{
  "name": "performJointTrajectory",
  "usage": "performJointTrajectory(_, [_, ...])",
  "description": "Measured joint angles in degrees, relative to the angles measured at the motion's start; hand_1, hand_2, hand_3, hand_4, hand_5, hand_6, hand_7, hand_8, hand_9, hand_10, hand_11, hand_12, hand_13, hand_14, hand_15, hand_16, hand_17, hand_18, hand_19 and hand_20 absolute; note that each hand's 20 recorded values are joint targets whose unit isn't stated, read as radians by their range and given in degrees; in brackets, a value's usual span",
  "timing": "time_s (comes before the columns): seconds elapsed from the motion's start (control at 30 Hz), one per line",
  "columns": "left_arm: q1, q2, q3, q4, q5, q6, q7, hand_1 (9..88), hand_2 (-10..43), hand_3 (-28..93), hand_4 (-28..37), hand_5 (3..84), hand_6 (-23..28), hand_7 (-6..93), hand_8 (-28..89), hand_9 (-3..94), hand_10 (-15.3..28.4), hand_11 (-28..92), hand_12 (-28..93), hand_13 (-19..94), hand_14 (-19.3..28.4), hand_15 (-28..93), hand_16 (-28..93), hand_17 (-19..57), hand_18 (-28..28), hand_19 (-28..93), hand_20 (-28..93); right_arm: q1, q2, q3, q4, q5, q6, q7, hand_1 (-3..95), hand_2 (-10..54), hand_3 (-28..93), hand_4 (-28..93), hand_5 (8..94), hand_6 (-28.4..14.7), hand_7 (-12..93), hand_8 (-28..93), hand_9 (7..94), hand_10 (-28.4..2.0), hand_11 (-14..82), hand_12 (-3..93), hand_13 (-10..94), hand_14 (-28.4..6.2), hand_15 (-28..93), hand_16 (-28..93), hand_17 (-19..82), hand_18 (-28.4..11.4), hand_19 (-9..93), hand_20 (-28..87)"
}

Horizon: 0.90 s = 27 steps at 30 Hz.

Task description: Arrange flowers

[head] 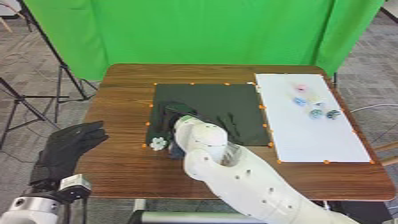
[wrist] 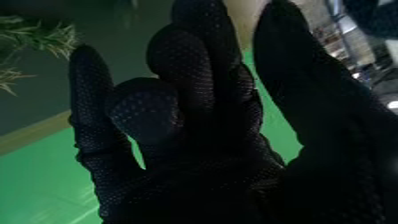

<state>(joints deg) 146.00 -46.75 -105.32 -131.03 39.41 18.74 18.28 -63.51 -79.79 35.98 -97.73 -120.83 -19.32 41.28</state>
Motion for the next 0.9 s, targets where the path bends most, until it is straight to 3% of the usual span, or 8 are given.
performJointTrajectory(0.17, [1.4,-0.06,-0.97,-0.29,-0.07,0.11,0.25,27.5,7.8,81,-18.0,51.4,16.1,17.8,-10,42.0,23.4,43,10,29,27.9,63,-13,-9.4,20.8,59,16,-1.7,2.7,0.7,-7.5,3.8,-10.6,-1.8,22.4,9.6,76,-23,78.3,-6.6,33,-11,70.6,-20.2,56.4,28.9,69,-16.4,79,26,24,-28.2,84,5])
performJointTrajectory(0.3, [1.6,-0.10,-0.88,-0.29,-0.08,0.11,0.26,27.5,7.8,81,-18.1,51.4,16.1,17.9,-10,42.0,23.4,43,10,29,28.0,63,-13,-9.4,20.9,59,16,-2.9,3.1,0.9,-9.7,3.7,-12.7,-4.6,20.4,11.8,74,-22,77.3,-6.5,21,-12,69.3,-21.5,56.2,29.7,69,-17.4,80,27,24,-28.4,84,6])
performJointTrajectory(0.6, [0.0,-0.09,0.34,-0.01,-0.08,0.06,0.28,27.4,7.7,81,-18.1,51.3,16.1,17.9,-10,42.0,23.4,43,10,29,27.9,63,-13,-9.4,20.9,59,16,-4.5,-1.1,3.5,-8.0,4.2,-23.2,-4.2,16.9,15.6,71,-23,69.1,-6.8,13,-11,69.3,-22.2,62.1,32.2,69,-18.6,88,29,24,-28.4,85,6])
performJointTrajectory(0.9, [-0.7,-0.23,0.60,0.48,-0.08,0.00,0.62,27.5,7.7,81,-18.0,51.3,16.1,18.0,-10,42.0,23.4,43,10,29,27.8,63,-13,-9.4,20.9,59,16,-5.5,-3.1,4.2,-5.0,2.5,-24.2,-2.4,10.1,19.7,67,-24,61.9,-7.9,10,-10,72.7,-20.5,65.8,33.4,72,-18.0,91,29,27,-28.4,88,5])
